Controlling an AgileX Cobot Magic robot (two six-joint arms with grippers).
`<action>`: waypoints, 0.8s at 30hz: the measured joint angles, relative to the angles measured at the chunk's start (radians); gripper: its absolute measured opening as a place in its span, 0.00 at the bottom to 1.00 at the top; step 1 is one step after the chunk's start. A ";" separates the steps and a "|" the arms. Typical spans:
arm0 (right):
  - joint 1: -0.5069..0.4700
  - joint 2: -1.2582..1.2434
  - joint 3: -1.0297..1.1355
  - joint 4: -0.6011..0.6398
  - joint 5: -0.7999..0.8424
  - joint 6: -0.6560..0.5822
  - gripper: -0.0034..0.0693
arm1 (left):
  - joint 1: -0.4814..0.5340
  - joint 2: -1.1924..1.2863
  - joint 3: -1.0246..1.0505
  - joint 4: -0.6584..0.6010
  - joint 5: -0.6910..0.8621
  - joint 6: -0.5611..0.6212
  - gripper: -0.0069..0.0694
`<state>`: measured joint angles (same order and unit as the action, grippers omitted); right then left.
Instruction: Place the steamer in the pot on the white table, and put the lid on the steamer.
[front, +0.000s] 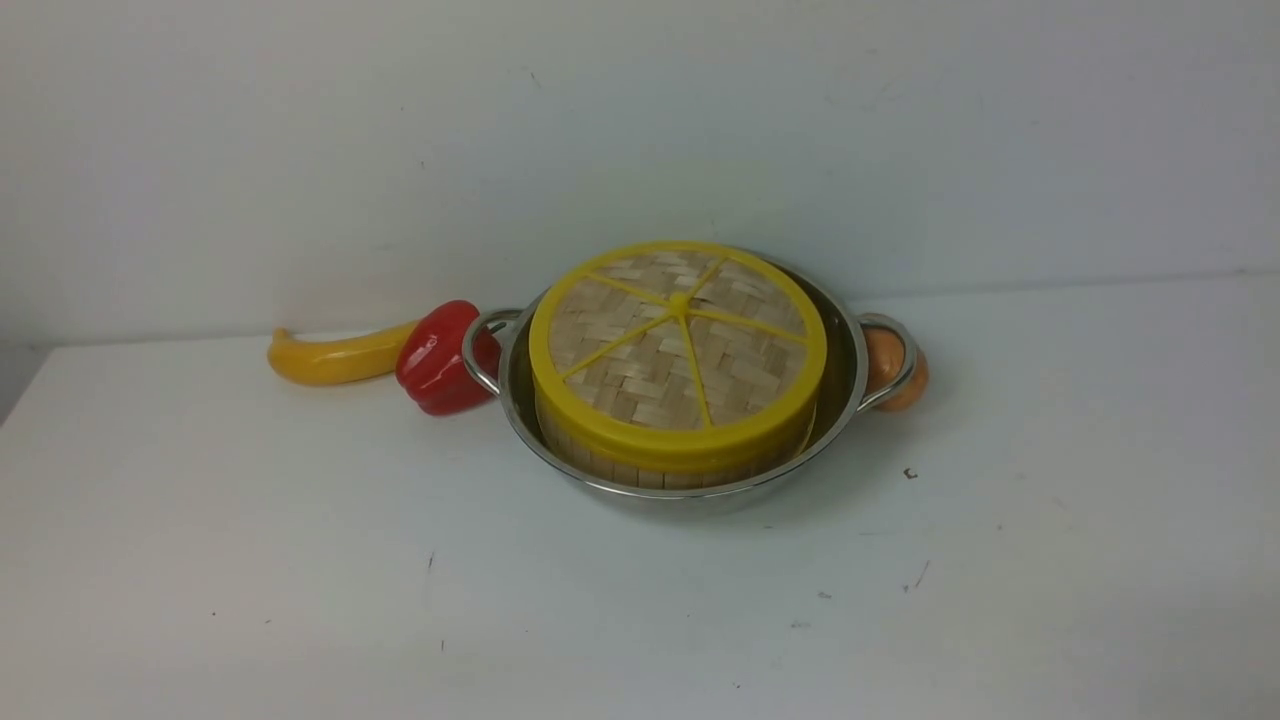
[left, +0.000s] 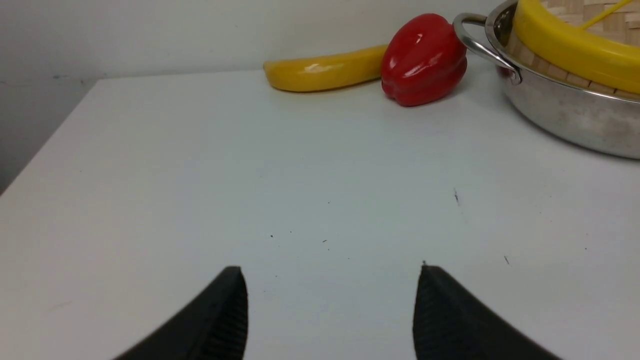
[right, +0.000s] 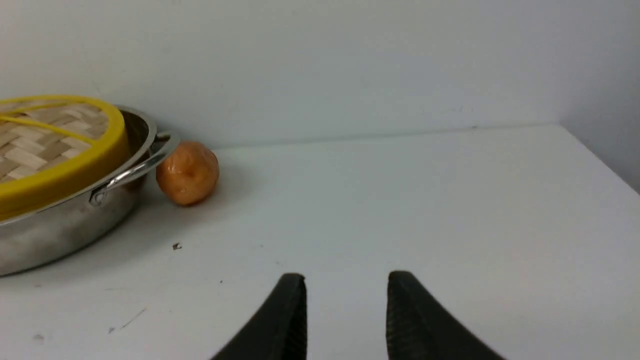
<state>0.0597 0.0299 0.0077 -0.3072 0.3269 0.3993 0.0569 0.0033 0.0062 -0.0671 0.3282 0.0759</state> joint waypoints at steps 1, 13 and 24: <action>0.006 -0.012 0.001 0.000 -0.001 0.000 0.38 | 0.000 0.000 0.000 0.000 0.000 0.000 0.64; 0.004 -0.025 0.001 0.000 -0.004 0.000 0.38 | 0.000 0.000 0.000 0.000 0.000 0.000 0.64; -0.039 -0.025 0.001 0.044 0.013 0.007 0.38 | 0.000 0.000 0.000 0.000 0.000 0.000 0.64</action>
<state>0.0209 0.0048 0.0089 -0.2636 0.3402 0.4062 0.0569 0.0033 0.0062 -0.0671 0.3286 0.0759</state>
